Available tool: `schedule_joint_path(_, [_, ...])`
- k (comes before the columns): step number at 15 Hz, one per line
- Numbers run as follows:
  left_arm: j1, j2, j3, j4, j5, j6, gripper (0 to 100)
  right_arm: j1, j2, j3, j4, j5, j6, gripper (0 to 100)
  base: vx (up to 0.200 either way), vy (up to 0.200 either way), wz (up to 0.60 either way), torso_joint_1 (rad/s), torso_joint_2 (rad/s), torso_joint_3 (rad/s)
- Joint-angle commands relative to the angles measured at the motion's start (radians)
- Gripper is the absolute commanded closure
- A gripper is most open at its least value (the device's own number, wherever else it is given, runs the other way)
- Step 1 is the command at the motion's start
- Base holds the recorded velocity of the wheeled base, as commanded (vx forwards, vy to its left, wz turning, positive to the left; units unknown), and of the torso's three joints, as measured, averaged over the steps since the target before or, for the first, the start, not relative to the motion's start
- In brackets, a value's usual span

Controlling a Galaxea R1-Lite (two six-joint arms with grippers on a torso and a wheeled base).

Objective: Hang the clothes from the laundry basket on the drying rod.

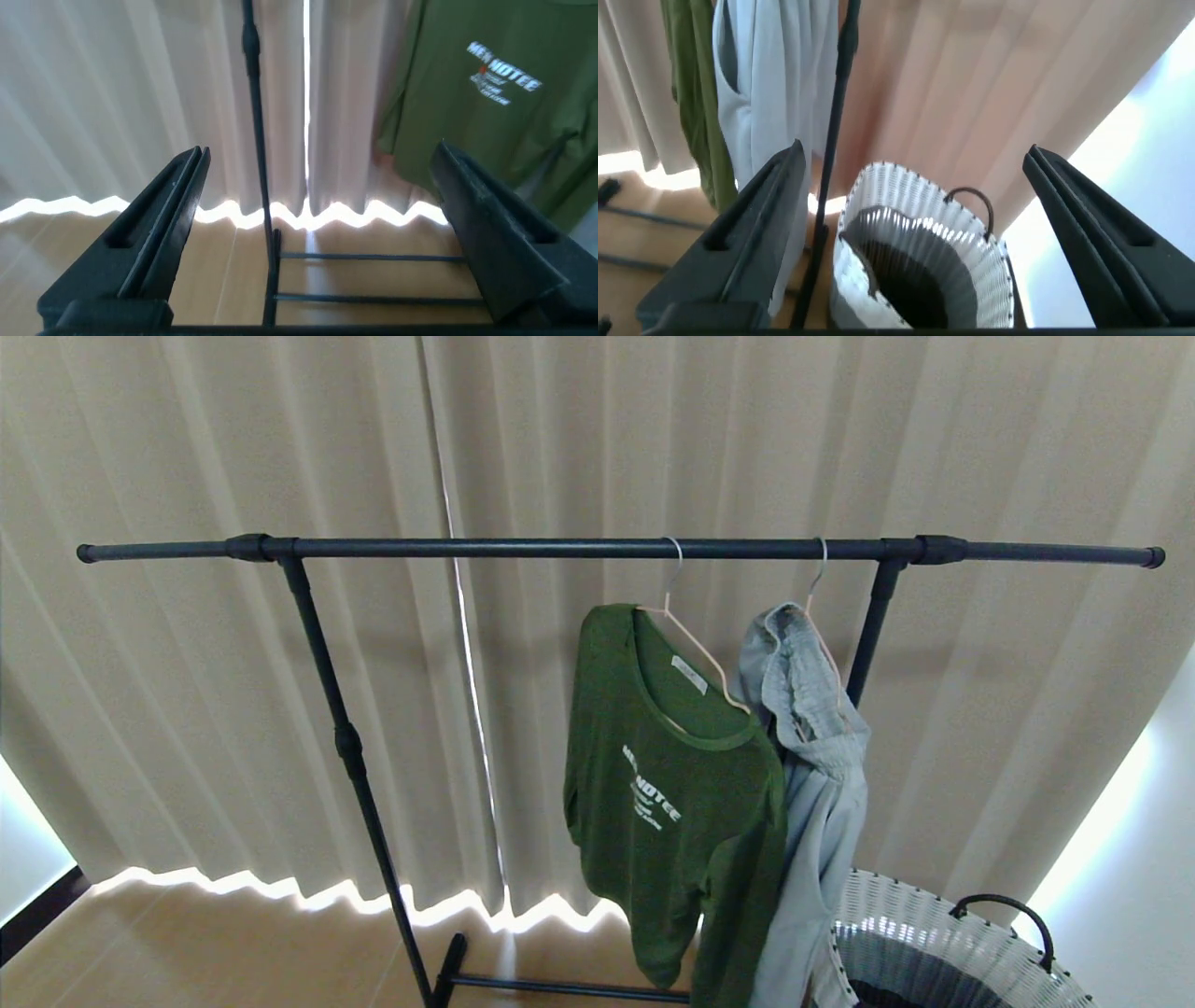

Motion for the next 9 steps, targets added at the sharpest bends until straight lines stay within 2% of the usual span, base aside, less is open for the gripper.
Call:
schedule_joint_path(1, [0.000, -0.004, 0.001, 0.000, 0.002, 0.000, 0, 0.001, -0.007, 0.038, -0.062, 0.004, 0.000, 0, 0.000, 0.000, 0.00, 0.000, 0.00, 0.000])
schedule_joint_path(2, [0.000, -0.004, 0.001, 0.000, 0.002, 0.000, 0, 0.000, -0.008, 0.058, -0.102, 0.007, 0.000, 0, 0.000, 0.000, 0.00, 0.000, 0.00, 0.000])
schedule_joint_path(3, [0.000, -0.005, 0.001, 0.000, 0.006, -0.005, 0, 0.001, -0.008, 0.116, -0.218, 0.015, 0.000, 0, 0.000, 0.000, 0.00, 0.000, 0.00, 0.000])
schedule_joint_path(7, [0.000, -0.005, 0.000, 0.000, 0.005, -0.025, 0, 0.000, -0.008, 0.116, -0.211, 0.069, 0.019, 0, 0.000, 0.000, 0.00, 0.000, 0.00, 0.000])
schedule_joint_path(9, [0.000, -0.005, 0.000, 0.000, 0.005, -0.025, 0, 0.001, -0.008, 0.116, -0.197, 0.133, 0.120, 0, 0.000, 0.000, 0.00, 0.000, 0.00, 0.000])
